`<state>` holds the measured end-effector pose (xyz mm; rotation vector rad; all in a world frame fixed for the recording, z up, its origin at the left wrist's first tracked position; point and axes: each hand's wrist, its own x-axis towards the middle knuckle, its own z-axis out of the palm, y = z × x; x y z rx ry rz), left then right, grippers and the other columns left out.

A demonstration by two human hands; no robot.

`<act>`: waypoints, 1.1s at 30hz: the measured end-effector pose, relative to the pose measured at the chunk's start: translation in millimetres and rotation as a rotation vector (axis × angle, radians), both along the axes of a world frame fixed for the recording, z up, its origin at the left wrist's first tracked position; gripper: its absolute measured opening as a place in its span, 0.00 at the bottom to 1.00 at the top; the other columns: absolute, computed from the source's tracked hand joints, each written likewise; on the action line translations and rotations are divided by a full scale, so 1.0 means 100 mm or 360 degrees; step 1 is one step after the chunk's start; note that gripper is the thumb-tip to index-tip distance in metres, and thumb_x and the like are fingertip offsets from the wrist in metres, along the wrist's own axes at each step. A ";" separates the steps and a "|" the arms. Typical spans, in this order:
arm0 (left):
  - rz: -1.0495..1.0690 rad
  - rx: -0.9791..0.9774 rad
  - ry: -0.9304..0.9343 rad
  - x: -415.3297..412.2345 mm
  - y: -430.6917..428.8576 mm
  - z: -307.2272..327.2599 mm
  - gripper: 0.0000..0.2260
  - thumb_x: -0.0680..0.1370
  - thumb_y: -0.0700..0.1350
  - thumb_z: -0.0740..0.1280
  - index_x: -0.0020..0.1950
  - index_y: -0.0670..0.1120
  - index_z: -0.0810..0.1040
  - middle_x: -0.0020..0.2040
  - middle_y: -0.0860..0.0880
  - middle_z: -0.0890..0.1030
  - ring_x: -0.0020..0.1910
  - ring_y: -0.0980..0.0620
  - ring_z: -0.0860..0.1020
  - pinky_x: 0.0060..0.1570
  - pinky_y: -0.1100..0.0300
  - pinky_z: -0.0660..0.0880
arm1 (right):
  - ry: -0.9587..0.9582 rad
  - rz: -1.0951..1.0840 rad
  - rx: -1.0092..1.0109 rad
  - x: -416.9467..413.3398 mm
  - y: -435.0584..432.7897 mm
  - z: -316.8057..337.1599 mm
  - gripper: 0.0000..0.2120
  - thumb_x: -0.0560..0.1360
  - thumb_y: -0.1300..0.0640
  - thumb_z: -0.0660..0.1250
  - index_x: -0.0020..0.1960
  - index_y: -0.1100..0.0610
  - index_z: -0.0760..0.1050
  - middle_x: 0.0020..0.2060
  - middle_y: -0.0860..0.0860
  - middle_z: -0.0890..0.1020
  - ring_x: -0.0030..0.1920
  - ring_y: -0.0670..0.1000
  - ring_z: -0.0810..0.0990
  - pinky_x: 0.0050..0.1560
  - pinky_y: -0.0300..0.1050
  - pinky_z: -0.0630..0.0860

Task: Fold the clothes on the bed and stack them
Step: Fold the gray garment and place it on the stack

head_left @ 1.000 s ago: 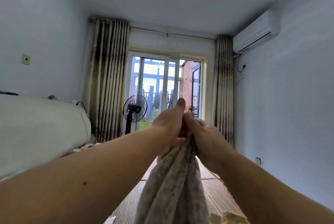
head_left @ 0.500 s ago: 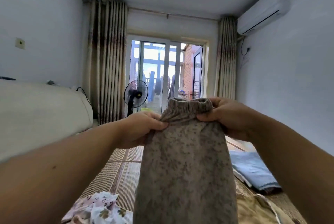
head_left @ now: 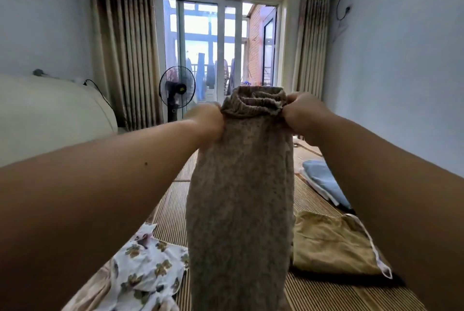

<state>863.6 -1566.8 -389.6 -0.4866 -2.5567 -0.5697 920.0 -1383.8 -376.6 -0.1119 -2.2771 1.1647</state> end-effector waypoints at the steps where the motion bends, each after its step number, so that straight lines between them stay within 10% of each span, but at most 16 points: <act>1: -0.0043 0.0135 0.0023 -0.06 0.01 0.01 0.09 0.80 0.39 0.57 0.55 0.44 0.76 0.51 0.42 0.78 0.48 0.44 0.75 0.39 0.56 0.68 | 0.0042 0.0042 -0.0049 -0.02 0.02 0.01 0.13 0.75 0.66 0.60 0.55 0.57 0.79 0.49 0.59 0.81 0.52 0.60 0.78 0.54 0.56 0.78; 8: -0.0297 0.0317 0.0168 -0.05 -0.11 -0.26 0.09 0.80 0.45 0.58 0.40 0.48 0.71 0.40 0.46 0.76 0.42 0.43 0.74 0.34 0.56 0.63 | 0.0037 0.0468 -0.0346 0.07 0.13 -0.20 0.12 0.77 0.70 0.58 0.55 0.61 0.77 0.53 0.64 0.79 0.51 0.59 0.76 0.54 0.56 0.74; 15: -0.0486 -0.0159 -0.0535 0.45 -0.46 -1.83 0.09 0.79 0.50 0.63 0.50 0.49 0.80 0.43 0.47 0.80 0.42 0.49 0.77 0.42 0.56 0.74 | -0.0637 0.0746 -0.0365 0.59 0.05 -1.76 0.09 0.74 0.68 0.66 0.50 0.58 0.80 0.41 0.50 0.85 0.40 0.42 0.83 0.37 0.31 0.75; 20: -0.0822 -0.0748 -0.1159 0.88 -0.66 -2.80 0.10 0.80 0.52 0.60 0.57 0.50 0.75 0.60 0.49 0.77 0.60 0.51 0.74 0.63 0.58 0.67 | -0.1146 0.0769 -0.0463 0.95 -0.03 -3.01 0.11 0.75 0.67 0.65 0.54 0.58 0.81 0.52 0.54 0.84 0.54 0.48 0.82 0.54 0.41 0.78; 24: -0.0938 -0.0537 -0.1401 1.03 -0.73 -3.00 0.12 0.81 0.48 0.60 0.64 0.53 0.74 0.65 0.55 0.75 0.58 0.64 0.70 0.53 0.77 0.60 | -0.1259 0.0740 -0.0341 0.99 -0.01 -3.35 0.10 0.76 0.56 0.68 0.57 0.54 0.80 0.53 0.50 0.83 0.58 0.49 0.80 0.63 0.53 0.74; 28: -0.0597 -0.0043 -0.1438 0.87 -0.69 -2.97 0.06 0.80 0.48 0.61 0.47 0.50 0.76 0.46 0.53 0.78 0.47 0.56 0.77 0.43 0.67 0.70 | -0.1000 0.0447 -0.0367 0.78 -0.04 -3.29 0.07 0.77 0.54 0.66 0.51 0.56 0.79 0.48 0.53 0.83 0.52 0.52 0.81 0.56 0.53 0.77; 33: -0.0084 0.0521 -0.1083 0.59 -0.54 -3.01 0.18 0.78 0.57 0.63 0.66 0.53 0.71 0.63 0.50 0.76 0.56 0.53 0.75 0.49 0.59 0.71 | -0.0752 0.0008 -0.0356 0.52 -0.07 -3.32 0.22 0.77 0.48 0.66 0.67 0.54 0.69 0.58 0.51 0.77 0.56 0.50 0.75 0.54 0.45 0.71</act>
